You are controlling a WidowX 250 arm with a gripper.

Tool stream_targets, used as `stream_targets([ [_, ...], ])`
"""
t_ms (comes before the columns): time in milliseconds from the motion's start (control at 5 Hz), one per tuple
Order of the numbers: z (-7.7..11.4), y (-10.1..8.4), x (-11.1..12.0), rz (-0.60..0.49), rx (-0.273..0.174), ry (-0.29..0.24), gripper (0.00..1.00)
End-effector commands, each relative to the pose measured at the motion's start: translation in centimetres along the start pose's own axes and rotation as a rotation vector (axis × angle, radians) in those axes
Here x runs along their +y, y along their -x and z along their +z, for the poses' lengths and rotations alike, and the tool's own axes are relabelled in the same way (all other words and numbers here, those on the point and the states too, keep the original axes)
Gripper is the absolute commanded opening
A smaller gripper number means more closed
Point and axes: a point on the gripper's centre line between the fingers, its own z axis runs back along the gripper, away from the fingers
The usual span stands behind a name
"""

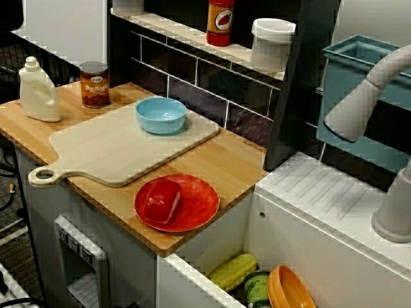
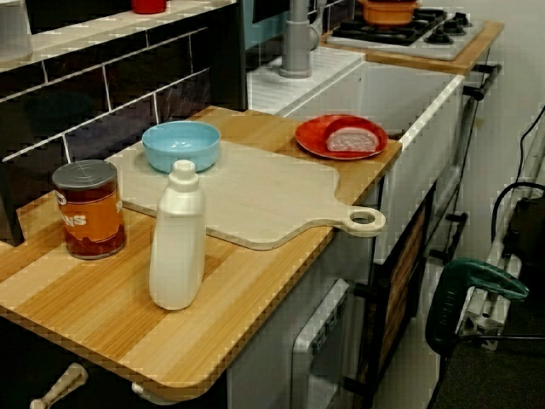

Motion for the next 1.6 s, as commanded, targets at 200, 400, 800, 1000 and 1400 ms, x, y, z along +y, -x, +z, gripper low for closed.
stream_targets([
  [200,-1.5,-0.9,-0.2,-0.011,-0.046,-0.057,1.0],
  [400,-3.3,-2.4,-0.6,-0.036,-0.067,-0.109,1.0],
  [800,-8.1,-4.9,-2.3,0.063,-0.022,-0.126,1.0],
  [1000,-10.0,-5.7,-3.3,0.158,-0.023,-0.104,1.0],
  [1400,-12.6,-6.8,-4.7,0.29,-0.022,-0.065,1.0],
])
